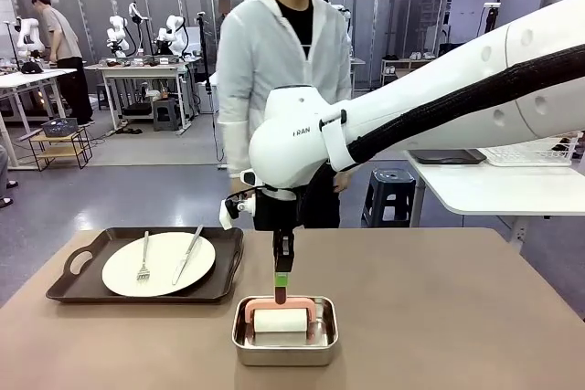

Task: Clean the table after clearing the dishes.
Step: Place the Lint Roller back on top of the Airtight Container, then when the right (or left) Handle tray is removed, use the right hand (or left hand) to clean the right (or left) side of the table with the Lint Roller.

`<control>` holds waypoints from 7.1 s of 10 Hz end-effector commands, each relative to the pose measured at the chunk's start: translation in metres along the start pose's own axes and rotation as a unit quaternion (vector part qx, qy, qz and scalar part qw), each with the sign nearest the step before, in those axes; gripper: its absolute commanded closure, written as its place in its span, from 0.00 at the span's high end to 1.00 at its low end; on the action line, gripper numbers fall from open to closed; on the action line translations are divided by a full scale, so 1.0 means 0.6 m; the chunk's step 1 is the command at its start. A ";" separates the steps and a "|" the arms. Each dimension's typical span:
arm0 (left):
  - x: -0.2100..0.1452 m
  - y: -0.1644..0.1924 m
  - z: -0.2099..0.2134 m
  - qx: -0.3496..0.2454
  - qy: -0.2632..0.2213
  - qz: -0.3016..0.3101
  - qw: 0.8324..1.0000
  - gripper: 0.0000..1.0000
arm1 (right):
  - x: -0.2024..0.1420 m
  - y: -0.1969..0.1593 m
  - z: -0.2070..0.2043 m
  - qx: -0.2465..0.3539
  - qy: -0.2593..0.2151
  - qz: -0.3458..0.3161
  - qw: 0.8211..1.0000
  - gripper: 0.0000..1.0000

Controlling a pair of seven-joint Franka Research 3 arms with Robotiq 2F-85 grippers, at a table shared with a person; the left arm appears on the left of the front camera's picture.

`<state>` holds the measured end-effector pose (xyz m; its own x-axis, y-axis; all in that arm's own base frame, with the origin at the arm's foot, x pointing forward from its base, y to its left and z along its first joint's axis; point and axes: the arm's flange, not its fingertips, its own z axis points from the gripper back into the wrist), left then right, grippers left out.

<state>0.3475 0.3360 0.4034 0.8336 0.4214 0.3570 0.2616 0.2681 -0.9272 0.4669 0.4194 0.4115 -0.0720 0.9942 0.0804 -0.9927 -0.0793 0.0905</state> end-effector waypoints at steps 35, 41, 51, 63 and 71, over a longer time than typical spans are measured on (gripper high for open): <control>-0.001 -0.003 0.005 -0.004 -0.001 -0.002 1.000 1.00 | -0.382 -0.098 0.218 0.267 -0.362 -0.327 0.831 1.00; -0.001 -0.003 0.005 -0.004 -0.001 -0.002 1.000 1.00 | -0.824 -0.058 0.132 0.277 -0.500 -0.488 0.660 1.00; -0.001 -0.003 0.005 -0.004 -0.001 -0.002 1.000 1.00 | -1.139 0.089 0.037 0.238 -0.561 -0.577 0.544 1.00; -0.001 -0.003 0.005 -0.004 -0.001 -0.002 1.000 1.00 | -1.139 0.089 0.037 0.238 -0.561 -0.577 0.544 1.00; 0.010 -0.045 -0.023 0.016 0.054 -0.098 0.994 1.00 | -1.139 0.089 0.037 0.238 -0.561 -0.577 0.544 1.00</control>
<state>0.3515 0.3303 0.4104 0.8330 0.3707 0.4108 0.3113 0.2999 -0.9018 0.4681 -0.2677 0.3802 0.9369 -0.2592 0.2345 -0.1624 0.2714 0.9487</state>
